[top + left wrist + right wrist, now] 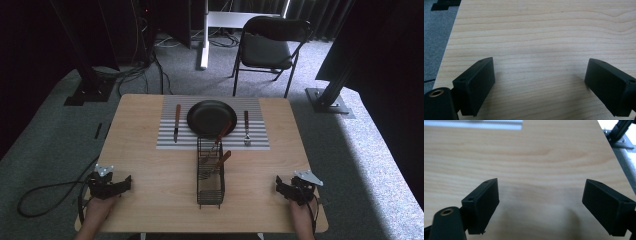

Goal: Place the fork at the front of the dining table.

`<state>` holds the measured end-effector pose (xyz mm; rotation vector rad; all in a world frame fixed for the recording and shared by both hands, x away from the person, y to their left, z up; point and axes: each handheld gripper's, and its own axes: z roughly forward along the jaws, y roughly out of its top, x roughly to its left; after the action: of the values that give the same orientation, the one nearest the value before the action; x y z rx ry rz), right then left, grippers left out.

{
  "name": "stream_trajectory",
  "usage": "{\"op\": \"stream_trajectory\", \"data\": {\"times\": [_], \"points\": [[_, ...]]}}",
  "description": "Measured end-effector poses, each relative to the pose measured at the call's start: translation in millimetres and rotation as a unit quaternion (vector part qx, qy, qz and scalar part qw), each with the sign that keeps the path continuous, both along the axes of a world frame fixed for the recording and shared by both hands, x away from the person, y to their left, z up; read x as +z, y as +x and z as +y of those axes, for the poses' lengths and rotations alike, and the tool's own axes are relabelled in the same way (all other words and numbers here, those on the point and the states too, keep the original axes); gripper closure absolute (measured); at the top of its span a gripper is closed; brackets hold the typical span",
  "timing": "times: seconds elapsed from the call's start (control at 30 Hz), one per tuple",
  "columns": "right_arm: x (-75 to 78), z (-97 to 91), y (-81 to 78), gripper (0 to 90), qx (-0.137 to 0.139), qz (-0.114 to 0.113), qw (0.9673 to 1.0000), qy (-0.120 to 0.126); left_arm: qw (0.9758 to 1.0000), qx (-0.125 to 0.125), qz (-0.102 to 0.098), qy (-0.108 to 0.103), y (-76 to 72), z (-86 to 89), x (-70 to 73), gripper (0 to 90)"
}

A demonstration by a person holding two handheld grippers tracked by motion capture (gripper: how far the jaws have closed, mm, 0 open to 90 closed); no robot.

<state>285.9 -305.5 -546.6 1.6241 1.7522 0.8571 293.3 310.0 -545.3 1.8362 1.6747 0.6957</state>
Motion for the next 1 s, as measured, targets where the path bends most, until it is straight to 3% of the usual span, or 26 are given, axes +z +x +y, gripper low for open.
{"op": "stream_trajectory", "data": {"times": [0.3, 0.37, 0.47, 0.63, 0.83, 1.0], "points": [[-0.5, -14.0, -14.7, 13.5, -0.017, 0.001, 0.9996, -0.024, 1.0, 0.0, 0.0, 0.0, 0.0, 0.0, 0.0, 9.2], [-1.3, -18.7, -16.8, 13.5, -0.025, 0.014, 0.9992, -0.027, 1.0, 0.0, 0.001, 0.0, 0.0, 0.0, 0.1, 9.2], [-1.5, -26.4, -20.3, 13.5, -0.041, 0.021, 0.9989, -0.007, 1.0, 0.0, 0.001, 0.0, 0.0, 0.0, 0.2, 9.2], [-3.5, -31.8, -18.1, 13.1, -0.061, 0.049, 0.9969, 0.001, 1.0, 0.0, 0.001, 0.0, -0.1, 0.0, 0.2, 9.2], [-3.6, -32.5, -18.4, 13.4, -0.065, 0.051, 0.9966, 0.005, 1.0, 0.001, 0.001, 0.0, -0.1, -0.1, 0.1, 9.2], [-3.7, -32.6, -18.4, 13.4, -0.065, 0.05, 0.9966, 0.005, 0.9998, 0.022, 0.0, 0.001, -3.0, -2.6, -0.1, 9.2]]}}
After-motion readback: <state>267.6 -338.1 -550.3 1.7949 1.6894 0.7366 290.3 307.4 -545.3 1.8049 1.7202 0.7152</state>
